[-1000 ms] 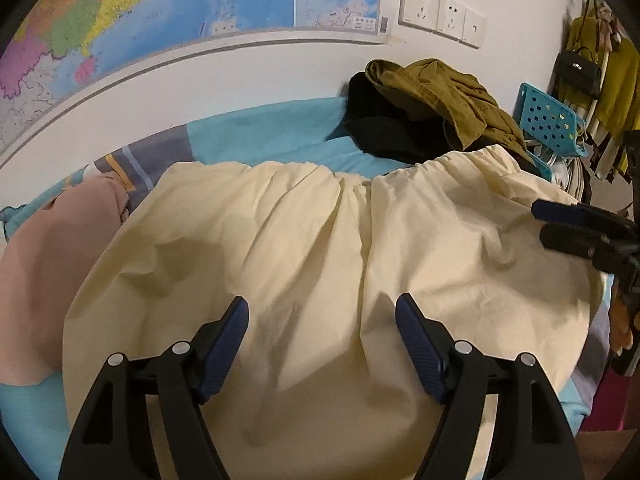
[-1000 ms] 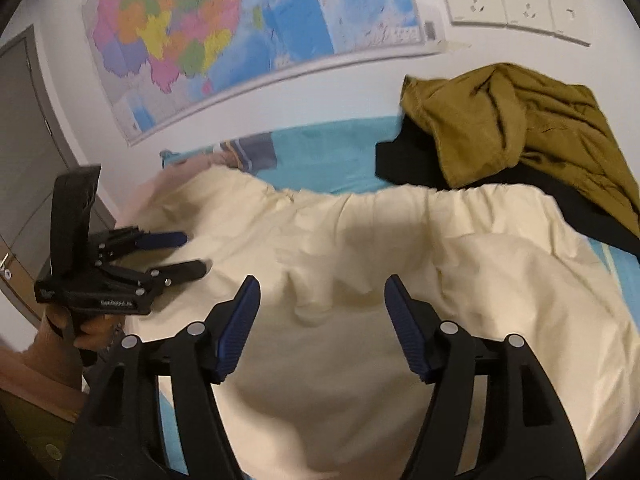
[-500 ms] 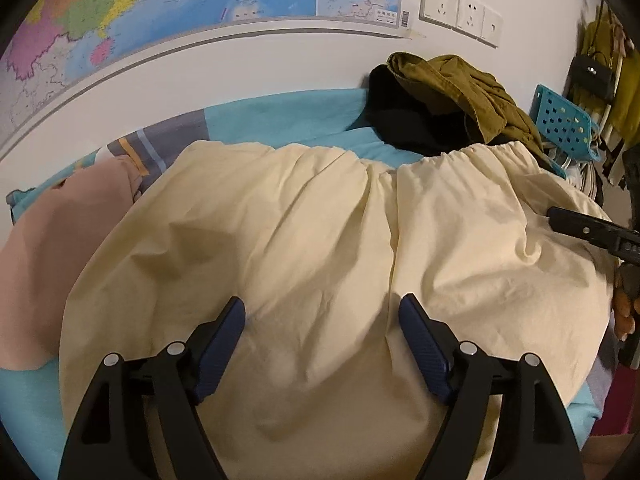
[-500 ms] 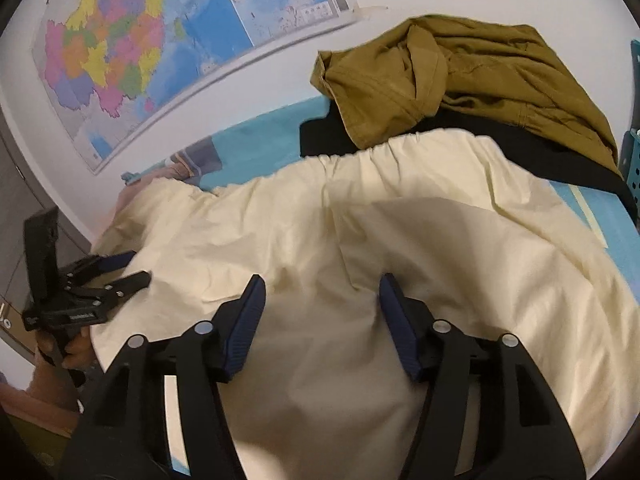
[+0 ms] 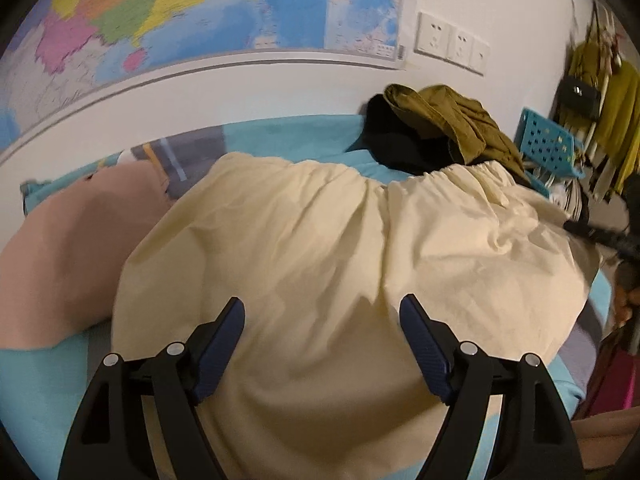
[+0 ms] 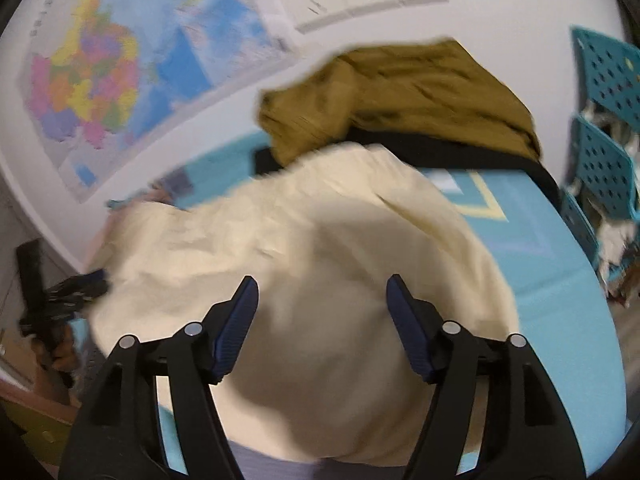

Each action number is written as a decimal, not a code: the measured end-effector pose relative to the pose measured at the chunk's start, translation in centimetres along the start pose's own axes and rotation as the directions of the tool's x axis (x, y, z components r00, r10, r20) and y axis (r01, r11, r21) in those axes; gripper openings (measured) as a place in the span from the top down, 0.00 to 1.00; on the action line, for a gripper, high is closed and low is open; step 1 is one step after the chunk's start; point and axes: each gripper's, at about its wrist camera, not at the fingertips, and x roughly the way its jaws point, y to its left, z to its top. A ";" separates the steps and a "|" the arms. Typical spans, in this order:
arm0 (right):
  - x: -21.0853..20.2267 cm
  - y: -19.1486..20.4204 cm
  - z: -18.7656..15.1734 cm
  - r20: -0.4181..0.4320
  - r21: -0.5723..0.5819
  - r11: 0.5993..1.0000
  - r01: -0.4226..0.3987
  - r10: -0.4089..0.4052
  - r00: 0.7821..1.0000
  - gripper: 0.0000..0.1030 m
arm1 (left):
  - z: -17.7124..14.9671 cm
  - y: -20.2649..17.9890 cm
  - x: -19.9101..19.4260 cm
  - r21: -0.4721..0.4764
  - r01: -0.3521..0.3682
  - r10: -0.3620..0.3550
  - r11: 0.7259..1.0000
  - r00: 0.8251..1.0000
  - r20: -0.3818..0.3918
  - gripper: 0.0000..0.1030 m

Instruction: Fold large clothes

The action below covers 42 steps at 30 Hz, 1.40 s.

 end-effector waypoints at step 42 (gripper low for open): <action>2.6 19.7 -6.3 -0.163 -0.494 0.819 -0.292 0.243 0.956 0.59 | -7.1 7.5 -5.5 -0.091 -0.156 0.157 0.984 0.988 -0.002 0.94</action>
